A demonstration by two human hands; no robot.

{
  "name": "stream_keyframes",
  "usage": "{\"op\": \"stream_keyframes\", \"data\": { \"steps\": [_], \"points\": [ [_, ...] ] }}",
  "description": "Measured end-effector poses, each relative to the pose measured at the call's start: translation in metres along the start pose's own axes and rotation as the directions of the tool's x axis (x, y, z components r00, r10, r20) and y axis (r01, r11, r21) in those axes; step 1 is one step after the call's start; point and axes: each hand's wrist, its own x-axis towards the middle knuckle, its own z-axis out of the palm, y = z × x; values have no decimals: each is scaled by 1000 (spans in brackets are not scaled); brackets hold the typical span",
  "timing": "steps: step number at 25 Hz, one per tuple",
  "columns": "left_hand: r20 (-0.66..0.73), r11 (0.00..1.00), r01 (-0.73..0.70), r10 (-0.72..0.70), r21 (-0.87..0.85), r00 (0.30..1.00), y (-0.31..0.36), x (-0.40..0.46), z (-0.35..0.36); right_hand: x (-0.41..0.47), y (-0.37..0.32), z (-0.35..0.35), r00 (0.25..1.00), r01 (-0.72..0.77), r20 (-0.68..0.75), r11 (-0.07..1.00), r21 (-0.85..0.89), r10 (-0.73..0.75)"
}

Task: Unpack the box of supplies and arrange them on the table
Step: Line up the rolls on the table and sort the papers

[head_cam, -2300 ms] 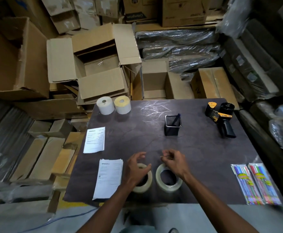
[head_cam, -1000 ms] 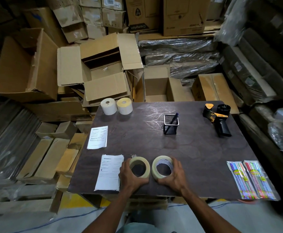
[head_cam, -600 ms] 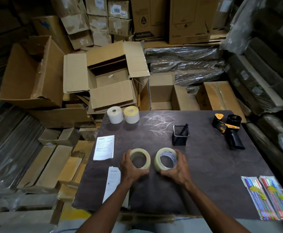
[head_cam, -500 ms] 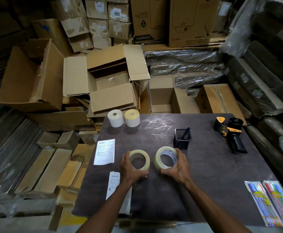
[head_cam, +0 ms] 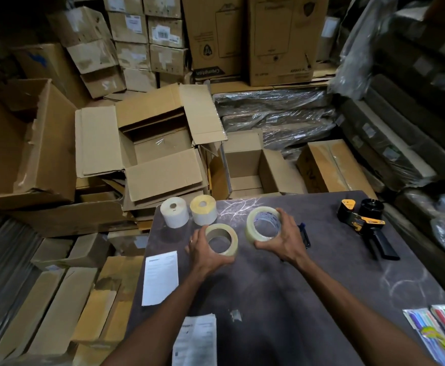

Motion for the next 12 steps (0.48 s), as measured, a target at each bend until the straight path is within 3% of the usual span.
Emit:
{"op": "stream_keyframes", "data": {
  "steps": [12],
  "points": [
    [-36,990,49,-45,129,998,81,94,48,113,44,-35,990,-57,117,985,-164,76]
  ]
}}
